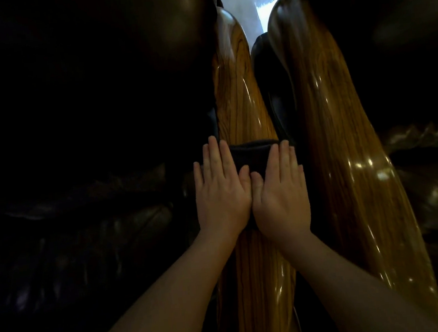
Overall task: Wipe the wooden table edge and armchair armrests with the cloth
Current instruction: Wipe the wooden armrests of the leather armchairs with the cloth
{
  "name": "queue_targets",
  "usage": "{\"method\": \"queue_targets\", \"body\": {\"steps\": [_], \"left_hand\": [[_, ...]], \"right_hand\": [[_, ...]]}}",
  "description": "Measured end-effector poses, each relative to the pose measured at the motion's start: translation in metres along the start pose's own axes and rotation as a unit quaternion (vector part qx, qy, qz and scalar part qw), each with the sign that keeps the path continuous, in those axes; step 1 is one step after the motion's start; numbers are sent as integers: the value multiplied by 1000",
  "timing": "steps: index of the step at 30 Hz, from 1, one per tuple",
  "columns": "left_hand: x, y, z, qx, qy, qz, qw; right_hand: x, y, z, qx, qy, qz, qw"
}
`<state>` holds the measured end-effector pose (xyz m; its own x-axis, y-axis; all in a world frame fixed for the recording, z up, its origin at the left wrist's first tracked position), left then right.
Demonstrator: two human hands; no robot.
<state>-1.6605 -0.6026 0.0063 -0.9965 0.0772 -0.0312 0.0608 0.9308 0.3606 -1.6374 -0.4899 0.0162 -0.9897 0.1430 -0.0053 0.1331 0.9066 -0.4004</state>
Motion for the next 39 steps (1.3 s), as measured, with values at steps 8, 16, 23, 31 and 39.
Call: {"method": "queue_targets", "body": {"steps": [8,16,23,31,39], "left_hand": [[-78,-8,13,11,-7,7,1000],[-119,-13,23,23,-28,14,999],[-119,-12,14,17,-37,11,999],[-89,-15,-9,-32,-86,91,992],[-84,-11,-28,46,-49,62,996]], "right_hand": [[-80,10,16,-17,1,13,1000],[-124,16,24,-20,3,21,1000],[-123,14,14,-22,-30,-2,999],[-101,28,-18,68,-65,25,995],[-90,4,-33,66,-90,22,994]]}}
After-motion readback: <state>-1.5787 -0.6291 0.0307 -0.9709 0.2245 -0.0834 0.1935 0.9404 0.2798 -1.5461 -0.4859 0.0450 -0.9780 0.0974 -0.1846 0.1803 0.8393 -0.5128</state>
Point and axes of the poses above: each hand's wrist, its own x-axis towards the middle knuckle, its own z-axis out of the palm, y = z × x, the point moved 9 cm from there along x, towards the middle knuckle, and after that the axes turned 4 degrees about -y, right-handed, at the moved point
